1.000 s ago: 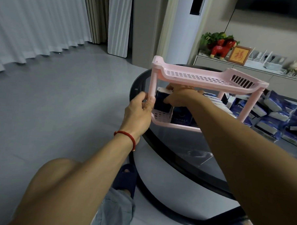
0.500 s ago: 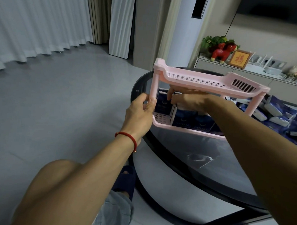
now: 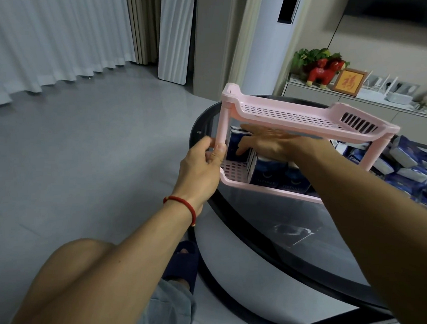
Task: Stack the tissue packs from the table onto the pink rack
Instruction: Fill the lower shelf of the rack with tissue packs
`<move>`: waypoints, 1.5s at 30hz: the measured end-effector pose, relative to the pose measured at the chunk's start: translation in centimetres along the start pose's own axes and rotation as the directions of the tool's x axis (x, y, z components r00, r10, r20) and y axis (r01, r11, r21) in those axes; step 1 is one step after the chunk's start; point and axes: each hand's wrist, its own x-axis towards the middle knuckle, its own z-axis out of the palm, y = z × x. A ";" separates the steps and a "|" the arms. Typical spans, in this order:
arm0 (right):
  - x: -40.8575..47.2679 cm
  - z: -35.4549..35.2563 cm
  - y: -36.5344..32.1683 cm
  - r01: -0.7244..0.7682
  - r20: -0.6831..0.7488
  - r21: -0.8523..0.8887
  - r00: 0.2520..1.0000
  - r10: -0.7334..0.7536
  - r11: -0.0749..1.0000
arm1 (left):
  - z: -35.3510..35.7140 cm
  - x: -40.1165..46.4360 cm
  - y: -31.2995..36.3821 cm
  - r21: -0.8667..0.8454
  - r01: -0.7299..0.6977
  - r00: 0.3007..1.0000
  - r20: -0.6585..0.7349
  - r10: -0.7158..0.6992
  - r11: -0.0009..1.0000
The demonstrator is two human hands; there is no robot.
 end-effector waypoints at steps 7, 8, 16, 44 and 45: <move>-6.5 -1.3 -0.1 0.180 0.098 -0.080 0.980 -0.172 0.980 | 0.2 0.4 -0.6 0.014 -0.011 1.000 -0.026 0.011 1.000; -8.0 -1.1 0.3 0.233 0.088 -0.145 0.971 -0.222 0.962 | 0.2 0.5 -0.8 0.013 -0.013 0.999 -0.031 0.013 1.000; -19.3 2.1 6.3 0.345 -0.039 -0.334 0.925 -0.379 0.877 | 0.9 0.1 -1.2 0.054 -0.018 0.999 -0.045 0.020 0.998; -17.0 1.1 24.7 -0.548 -0.725 -0.197 0.640 0.256 0.813 | 6.3 -9.0 -1.9 0.308 -0.253 0.924 -0.204 0.324 0.917; -17.4 1.0 24.3 -0.513 -0.731 -0.157 0.635 0.250 0.844 | 7.1 -9.4 -1.8 0.291 -0.307 0.921 -0.149 0.360 0.906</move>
